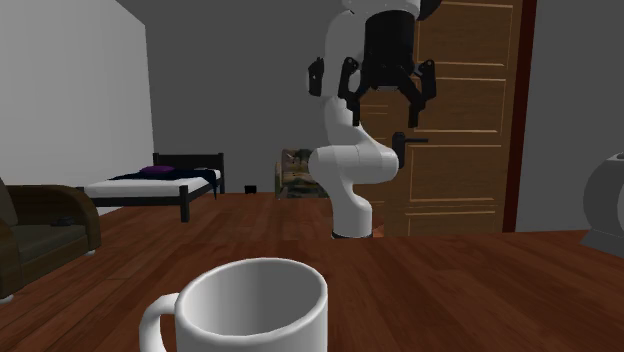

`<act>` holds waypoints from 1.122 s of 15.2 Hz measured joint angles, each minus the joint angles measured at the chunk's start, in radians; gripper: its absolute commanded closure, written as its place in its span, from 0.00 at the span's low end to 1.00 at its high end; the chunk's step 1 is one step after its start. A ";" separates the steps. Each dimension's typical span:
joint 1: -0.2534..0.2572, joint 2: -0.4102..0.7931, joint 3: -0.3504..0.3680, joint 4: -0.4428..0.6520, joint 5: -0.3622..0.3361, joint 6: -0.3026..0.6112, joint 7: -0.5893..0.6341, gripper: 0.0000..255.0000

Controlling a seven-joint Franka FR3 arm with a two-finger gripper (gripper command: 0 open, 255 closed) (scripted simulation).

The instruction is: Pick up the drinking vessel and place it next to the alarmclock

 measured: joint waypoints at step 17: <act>-0.007 0.532 -0.176 0.225 -0.001 0.329 -0.181 0.00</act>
